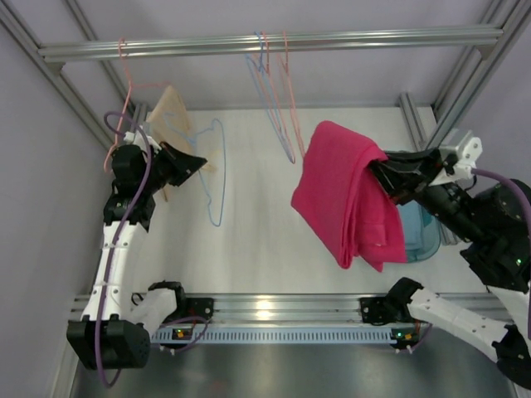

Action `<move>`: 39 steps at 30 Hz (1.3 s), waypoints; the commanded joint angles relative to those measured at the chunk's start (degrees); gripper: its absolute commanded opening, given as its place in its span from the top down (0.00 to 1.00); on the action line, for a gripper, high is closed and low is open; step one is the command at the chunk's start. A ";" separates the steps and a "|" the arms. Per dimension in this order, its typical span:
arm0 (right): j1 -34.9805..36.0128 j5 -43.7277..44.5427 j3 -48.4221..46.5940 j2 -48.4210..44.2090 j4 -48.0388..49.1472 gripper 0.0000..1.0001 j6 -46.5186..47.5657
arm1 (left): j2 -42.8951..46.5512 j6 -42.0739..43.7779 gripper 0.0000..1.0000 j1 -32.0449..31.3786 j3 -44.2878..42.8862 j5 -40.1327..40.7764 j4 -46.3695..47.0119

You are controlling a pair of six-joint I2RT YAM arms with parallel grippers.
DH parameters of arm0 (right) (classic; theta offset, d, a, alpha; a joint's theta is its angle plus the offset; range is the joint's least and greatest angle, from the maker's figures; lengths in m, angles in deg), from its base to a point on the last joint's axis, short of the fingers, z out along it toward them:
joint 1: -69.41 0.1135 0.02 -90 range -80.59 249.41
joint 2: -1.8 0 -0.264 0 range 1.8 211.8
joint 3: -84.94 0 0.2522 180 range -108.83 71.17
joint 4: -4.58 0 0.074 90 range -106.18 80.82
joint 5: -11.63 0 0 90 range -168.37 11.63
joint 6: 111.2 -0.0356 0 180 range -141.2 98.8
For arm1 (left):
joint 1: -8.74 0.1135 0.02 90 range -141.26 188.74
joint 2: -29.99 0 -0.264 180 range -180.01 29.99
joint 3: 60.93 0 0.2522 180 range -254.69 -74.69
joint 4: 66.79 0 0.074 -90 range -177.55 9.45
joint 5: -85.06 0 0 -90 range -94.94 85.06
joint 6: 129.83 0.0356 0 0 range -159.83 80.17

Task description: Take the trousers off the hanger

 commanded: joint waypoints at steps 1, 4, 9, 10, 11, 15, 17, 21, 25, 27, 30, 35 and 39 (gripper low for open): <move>-8.18 -3.83 0.52 -6.87 2.00 1.00 -2.73 | -0.70 2.01 1.00 -0.39 -2.89 0.55 1.50; -16.19 -4.45 4.30 -13.64 -0.73 1.00 -3.79 | -0.70 2.54 1.00 -0.48 -2.89 0.29 1.50; -25.17 0.28 6.69 -23.39 -5.12 1.00 -3.96 | -0.17 3.94 1.00 -1.18 -3.77 -1.03 1.59; -28.67 1.42 6.77 -24.46 -5.74 1.00 -3.88 | 0.00 4.30 1.00 -1.36 -4.03 -1.03 1.59; -30.36 3.87 6.95 -25.60 -6.10 1.00 -3.88 | 0.26 5.43 1.00 -1.62 -4.30 -1.20 1.50; -36.16 10.03 5.90 -29.38 -9.87 1.00 -3.44 | 0.70 7.55 1.00 -2.32 -5.26 -1.47 1.50; -39.77 13.63 5.11 -30.26 -13.03 1.00 -3.61 | 0.62 8.16 1.00 -4.08 -5.44 -1.21 1.50; -44.52 17.95 5.81 -32.20 -17.34 1.00 -3.88 | 1.06 9.13 1.00 -5.14 -5.70 -0.86 1.50; -47.67 19.10 8.44 -32.82 -19.02 1.00 -3.88 | 1.32 11.50 1.00 -5.49 -7.28 -0.41 1.59; -47.95 19.80 9.49 -31.77 -19.72 1.00 -3.88 | 1.50 12.73 1.00 -5.58 -8.16 -0.41 1.59; -48.04 22.87 10.81 -28.53 -20.78 1.00 -3.79 | 2.72 14.05 1.00 -5.58 -8.52 -0.33 1.59; -47.95 22.89 16.17 -24.03 -13.77 1.00 -1.33 | 6.06 16.42 1.00 -5.67 -8.43 -0.06 1.50; -47.95 21.12 20.13 -16.33 -3.92 1.00 1.48 | 7.12 19.85 1.00 -5.67 -9.65 0.64 -0.42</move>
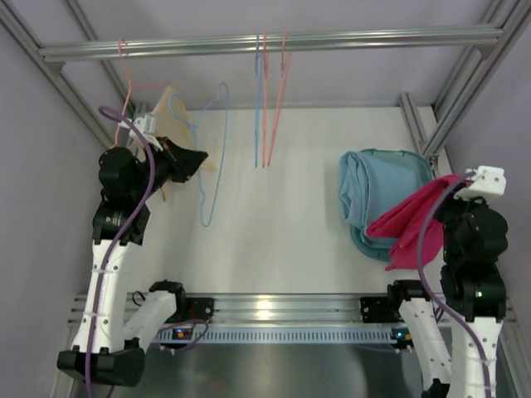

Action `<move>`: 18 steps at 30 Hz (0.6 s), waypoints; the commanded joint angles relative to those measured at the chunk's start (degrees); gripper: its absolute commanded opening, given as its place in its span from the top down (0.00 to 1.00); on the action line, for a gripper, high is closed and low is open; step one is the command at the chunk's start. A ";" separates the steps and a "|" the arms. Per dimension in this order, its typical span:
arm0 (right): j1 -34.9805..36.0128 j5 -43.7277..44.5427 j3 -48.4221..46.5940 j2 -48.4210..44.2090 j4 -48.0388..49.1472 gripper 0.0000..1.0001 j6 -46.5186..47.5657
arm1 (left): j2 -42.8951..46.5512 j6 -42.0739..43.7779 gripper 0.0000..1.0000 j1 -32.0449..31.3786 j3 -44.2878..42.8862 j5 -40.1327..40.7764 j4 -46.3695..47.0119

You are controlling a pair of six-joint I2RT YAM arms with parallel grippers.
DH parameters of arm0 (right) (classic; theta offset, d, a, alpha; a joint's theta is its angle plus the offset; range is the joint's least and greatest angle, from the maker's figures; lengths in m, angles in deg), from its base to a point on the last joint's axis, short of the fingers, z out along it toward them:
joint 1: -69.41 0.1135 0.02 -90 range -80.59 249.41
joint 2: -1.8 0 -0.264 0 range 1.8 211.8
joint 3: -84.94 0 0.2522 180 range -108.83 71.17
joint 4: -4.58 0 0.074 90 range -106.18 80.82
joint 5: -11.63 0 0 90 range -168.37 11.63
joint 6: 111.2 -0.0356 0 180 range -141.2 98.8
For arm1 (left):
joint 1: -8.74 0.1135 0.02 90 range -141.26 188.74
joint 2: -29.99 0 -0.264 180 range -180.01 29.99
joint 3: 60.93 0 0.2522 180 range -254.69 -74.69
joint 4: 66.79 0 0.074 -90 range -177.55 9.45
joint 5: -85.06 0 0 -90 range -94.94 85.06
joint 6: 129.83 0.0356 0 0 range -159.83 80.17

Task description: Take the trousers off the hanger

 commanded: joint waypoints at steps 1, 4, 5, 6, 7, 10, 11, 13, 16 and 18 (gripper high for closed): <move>-0.54 -0.50 1.40 6.56 20.23 1.00 2.64 | 1.61 5.14 1.00 -0.27 -4.08 0.71 0.62; -0.54 -1.98 3.51 14.64 23.86 1.00 3.52 | 2.76 8.57 1.00 -0.27 -5.58 1.67 -1.05; -0.54 -4.08 4.22 16.67 27.18 1.00 3.61 | 3.02 9.88 1.00 -0.27 -5.85 2.02 -1.66; -0.54 -5.32 4.57 20.86 28.51 1.00 4.22 | 3.20 10.51 1.00 -0.27 -6.11 2.63 -2.54; -0.54 -5.76 4.49 23.08 29.66 1.00 3.70 | 3.37 10.95 1.00 -0.27 -6.29 2.99 -3.33; -0.54 -8.31 3.35 31.69 35.02 1.00 2.82 | 3.29 13.32 1.00 -0.27 -7.25 3.08 -5.62; -0.54 -8.67 2.73 33.89 36.51 1.00 1.43 | 3.37 13.76 1.00 -0.27 -7.86 3.08 -5.97; -0.54 -10.77 -0.77 40.75 36.09 1.00 0.63 | 2.41 15.07 1.00 -0.27 -8.75 2.73 -7.29; -0.54 -12.87 -5.78 48.66 32.67 1.00 -2.54 | 0.65 16.83 1.00 -0.27 -11.82 2.11 -9.22; -0.54 -13.06 -7.98 52.78 29.60 0.81 -5.07 | -2.07 17.80 1.00 -0.27 -15.14 2.55 -10.36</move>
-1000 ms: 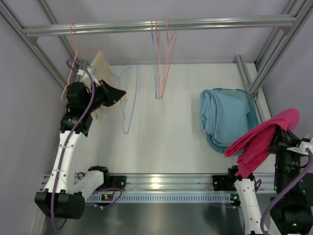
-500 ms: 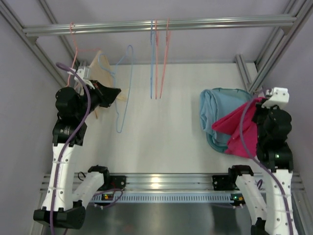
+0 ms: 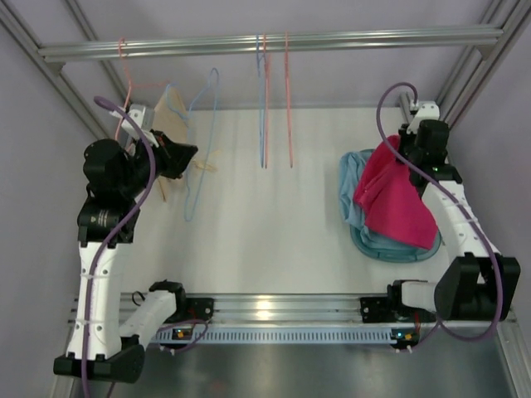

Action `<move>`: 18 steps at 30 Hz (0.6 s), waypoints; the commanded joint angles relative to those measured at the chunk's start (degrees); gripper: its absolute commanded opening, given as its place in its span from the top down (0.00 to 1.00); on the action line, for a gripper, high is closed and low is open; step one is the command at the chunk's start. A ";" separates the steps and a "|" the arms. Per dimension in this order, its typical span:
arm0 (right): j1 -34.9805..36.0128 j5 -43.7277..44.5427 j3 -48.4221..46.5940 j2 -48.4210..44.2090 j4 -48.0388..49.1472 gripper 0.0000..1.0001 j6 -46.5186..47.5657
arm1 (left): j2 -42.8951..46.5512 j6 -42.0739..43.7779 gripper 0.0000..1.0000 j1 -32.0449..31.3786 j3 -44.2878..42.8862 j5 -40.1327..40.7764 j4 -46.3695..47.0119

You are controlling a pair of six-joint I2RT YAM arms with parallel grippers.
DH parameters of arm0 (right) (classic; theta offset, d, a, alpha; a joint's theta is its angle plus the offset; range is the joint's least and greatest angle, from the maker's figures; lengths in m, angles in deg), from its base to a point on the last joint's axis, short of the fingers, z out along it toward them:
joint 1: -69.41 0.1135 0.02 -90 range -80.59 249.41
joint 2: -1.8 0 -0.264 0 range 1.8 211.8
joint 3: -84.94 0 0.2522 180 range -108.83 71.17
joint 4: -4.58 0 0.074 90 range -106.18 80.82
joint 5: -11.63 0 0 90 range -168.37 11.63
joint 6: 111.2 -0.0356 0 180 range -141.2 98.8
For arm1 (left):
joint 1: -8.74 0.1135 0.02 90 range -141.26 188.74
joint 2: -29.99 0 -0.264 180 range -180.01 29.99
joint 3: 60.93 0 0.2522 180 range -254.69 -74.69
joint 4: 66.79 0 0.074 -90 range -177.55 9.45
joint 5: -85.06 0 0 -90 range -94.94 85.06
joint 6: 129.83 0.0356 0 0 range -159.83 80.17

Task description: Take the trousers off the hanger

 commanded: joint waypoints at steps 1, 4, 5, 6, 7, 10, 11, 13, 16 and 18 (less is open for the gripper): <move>-0.50 -3.07 -6.48 4.30 1.87 0.70 -4.41 | -3.45 4.36 1.00 -0.27 -6.55 0.08 -1.88; -0.50 -2.99 -5.79 4.85 -0.51 0.39 -5.82 | -7.41 5.07 1.00 -0.27 -10.86 0.08 -2.60; -0.50 -2.90 -5.18 3.45 -0.34 0.28 -5.99 | -9.50 5.16 1.00 -0.36 -12.08 0.08 -2.69; -0.50 -2.99 -3.87 2.48 -0.42 0.23 -6.17 | -10.57 5.33 1.00 -0.53 -14.10 0.34 -2.69; -0.50 -2.99 -3.42 1.51 -0.95 0.18 -6.43 | -11.62 5.60 1.00 -1.06 -15.34 1.04 -2.69; -0.59 -4.39 -2.71 -2.53 -3.40 0.01 -6.61 | -15.75 6.04 1.00 -2.55 -18.85 2.36 -2.69; -0.59 -4.57 -2.62 -4.80 -4.02 0.01 -6.70 | -16.55 6.13 1.00 -3.86 -19.56 3.76 -2.51; -0.59 -5.36 -2.44 -7.01 -5.08 0.00 -6.79 | -18.57 6.91 1.00 -5.53 -21.14 6.57 -2.51; -0.59 -5.45 -3.06 -10.71 -8.24 0.01 -7.31 | -21.81 7.18 1.00 -8.61 -23.43 11.32 -2.51; -0.59 -5.36 -3.58 -13.08 -10.17 0.01 -7.75 | -24.10 7.09 1.00 -9.85 -26.76 14.13 -2.51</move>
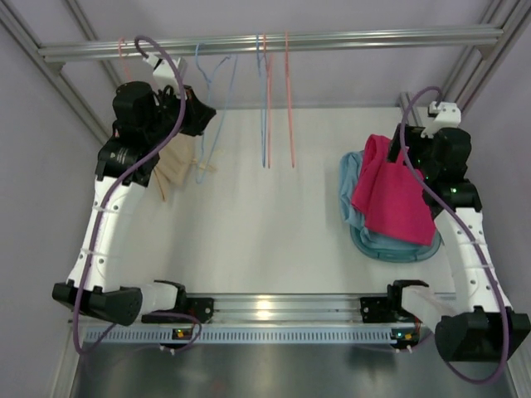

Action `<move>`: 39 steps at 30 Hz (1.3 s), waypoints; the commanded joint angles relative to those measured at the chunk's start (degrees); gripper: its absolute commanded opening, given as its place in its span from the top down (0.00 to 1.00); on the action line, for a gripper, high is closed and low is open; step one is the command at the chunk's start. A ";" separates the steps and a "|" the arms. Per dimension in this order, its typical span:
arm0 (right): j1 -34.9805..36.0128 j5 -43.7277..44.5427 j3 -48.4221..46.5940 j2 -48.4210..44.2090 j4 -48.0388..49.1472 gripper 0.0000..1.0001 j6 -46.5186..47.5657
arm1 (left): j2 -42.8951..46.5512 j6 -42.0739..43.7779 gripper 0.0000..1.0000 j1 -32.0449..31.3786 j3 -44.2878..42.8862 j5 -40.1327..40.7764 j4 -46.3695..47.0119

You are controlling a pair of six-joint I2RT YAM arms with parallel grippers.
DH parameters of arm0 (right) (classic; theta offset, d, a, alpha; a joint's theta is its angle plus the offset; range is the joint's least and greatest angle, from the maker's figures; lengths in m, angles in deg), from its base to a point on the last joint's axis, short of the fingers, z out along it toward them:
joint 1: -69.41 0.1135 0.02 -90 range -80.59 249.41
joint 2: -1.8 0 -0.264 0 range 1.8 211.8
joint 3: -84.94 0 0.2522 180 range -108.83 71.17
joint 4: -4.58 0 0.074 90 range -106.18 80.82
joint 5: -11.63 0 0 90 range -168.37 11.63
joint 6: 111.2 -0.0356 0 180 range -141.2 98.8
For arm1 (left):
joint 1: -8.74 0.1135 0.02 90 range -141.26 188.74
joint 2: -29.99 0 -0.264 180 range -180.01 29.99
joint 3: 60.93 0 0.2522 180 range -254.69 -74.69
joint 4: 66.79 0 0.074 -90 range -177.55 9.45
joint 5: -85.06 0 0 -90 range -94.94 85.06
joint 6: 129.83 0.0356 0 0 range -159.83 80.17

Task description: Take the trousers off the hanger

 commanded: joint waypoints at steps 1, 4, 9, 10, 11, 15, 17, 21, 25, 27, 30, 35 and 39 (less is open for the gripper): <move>-0.59 -2.80 -1.71 -3.42 -3.79 0.01 -1.59 | -4.34 1.11 1.00 -2.13 -6.44 6.73 1.42; -0.59 -5.27 -3.11 -5.97 -5.38 0.01 -0.81 | -9.18 1.02 1.00 -3.10 -11.19 8.40 1.42; -0.59 -6.60 -5.22 -9.14 -6.26 0.01 1.31 | -14.47 1.19 1.00 -5.12 -15.59 8.85 1.42; -0.59 -6.42 -5.40 -9.14 -6.78 0.01 1.83 | -15.08 1.19 1.00 -5.82 -15.94 9.02 1.51; -0.59 -6.25 -5.75 -9.23 -7.14 0.01 2.01 | -16.13 1.10 1.00 -6.18 -16.12 9.29 1.51; -0.59 -6.07 -5.32 -9.76 -7.84 0.00 2.19 | -18.25 1.89 1.00 -8.11 -17.18 10.17 1.60; -0.59 -6.42 -4.62 -10.28 -7.84 0.01 2.01 | -18.78 1.81 1.00 -8.47 -17.00 10.52 1.60; -0.59 -7.30 -4.08 -10.90 -7.76 0.01 1.66 | -19.66 1.37 0.99 -8.55 -16.21 10.61 1.60; -0.59 -7.65 -4.08 -11.08 -8.02 0.01 1.66 | -20.62 1.63 0.86 -8.55 -15.77 10.61 1.43; -0.59 -7.83 -4.26 -10.99 -8.20 0.01 1.49 | -20.54 1.54 0.67 -8.55 -15.51 10.96 1.60; -0.59 -8.09 -4.44 -11.08 -8.28 0.00 1.40 | -19.66 1.72 0.37 -8.47 -14.81 11.13 1.51; -0.59 -8.88 -4.70 -11.25 -8.02 0.01 1.05 | -15.11 2.33 0.01 -8.47 -12.44 11.57 1.51; -0.59 -10.46 -4.70 -11.43 -7.84 0.01 0.61 | -10.62 3.30 0.01 -7.59 -10.06 11.23 1.60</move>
